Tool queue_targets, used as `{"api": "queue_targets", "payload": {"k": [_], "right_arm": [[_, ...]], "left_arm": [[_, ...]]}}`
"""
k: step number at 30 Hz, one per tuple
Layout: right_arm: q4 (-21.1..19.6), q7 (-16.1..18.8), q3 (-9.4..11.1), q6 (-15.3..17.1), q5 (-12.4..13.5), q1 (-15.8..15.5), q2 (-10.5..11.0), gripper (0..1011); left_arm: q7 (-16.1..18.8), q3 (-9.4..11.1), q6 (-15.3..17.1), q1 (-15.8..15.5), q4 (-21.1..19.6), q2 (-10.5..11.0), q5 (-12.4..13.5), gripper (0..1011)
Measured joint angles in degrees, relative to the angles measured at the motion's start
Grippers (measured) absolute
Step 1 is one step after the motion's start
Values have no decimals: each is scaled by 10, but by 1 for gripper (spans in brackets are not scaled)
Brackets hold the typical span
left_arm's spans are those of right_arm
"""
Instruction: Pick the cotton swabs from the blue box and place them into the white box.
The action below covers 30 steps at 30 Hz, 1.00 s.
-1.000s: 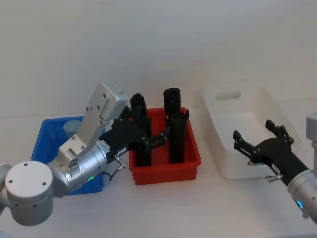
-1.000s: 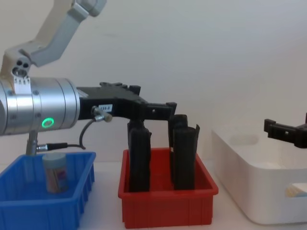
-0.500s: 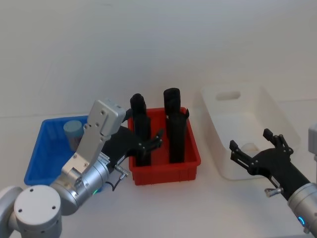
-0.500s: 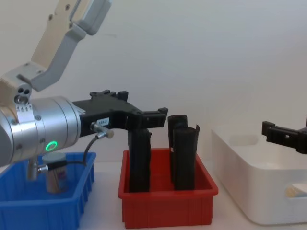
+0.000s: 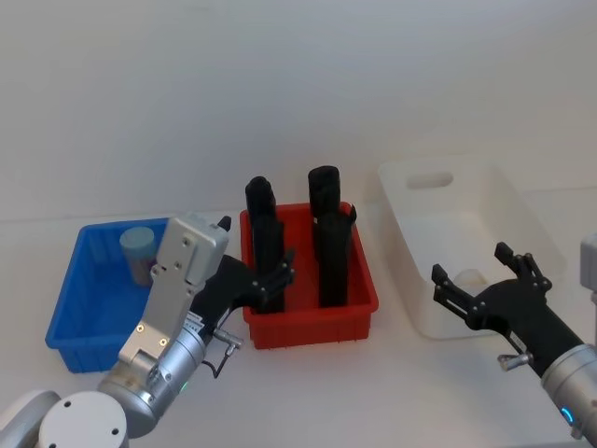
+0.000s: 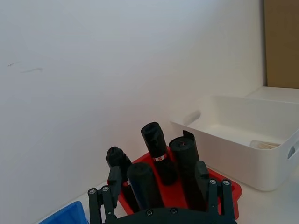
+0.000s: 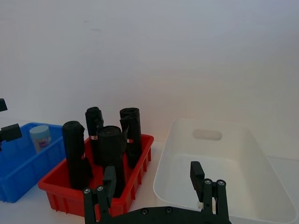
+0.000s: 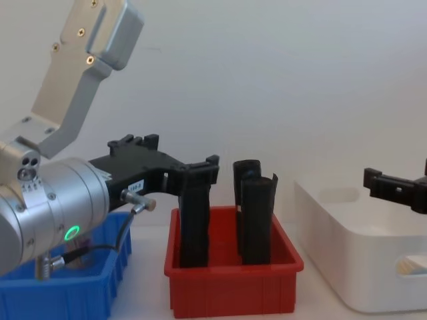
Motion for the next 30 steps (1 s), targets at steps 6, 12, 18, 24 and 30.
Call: {"api": "queue_targets", "payload": {"k": [6, 12, 18, 24, 30], "right_arm": [[15, 13, 0, 0, -5, 11, -3, 1002], [43, 33, 1, -1, -16, 33, -10, 1002], [78, 58, -1, -5, -30, 61, -20, 1001], [113, 81, -3, -11, -41, 89, -31, 1002], [168, 117, -8, -21, -55, 132, -47, 1002]], "left_arm": [[12, 2, -6, 5, -1, 0, 1, 1004], [14, 2, -6, 6, -2, 0, 1, 1004], [14, 2, -6, 5, -2, 0, 1, 1004], [14, 2, -6, 5, -1, 0, 0, 1004], [14, 2, -6, 5, -1, 0, 0, 1004]]}}
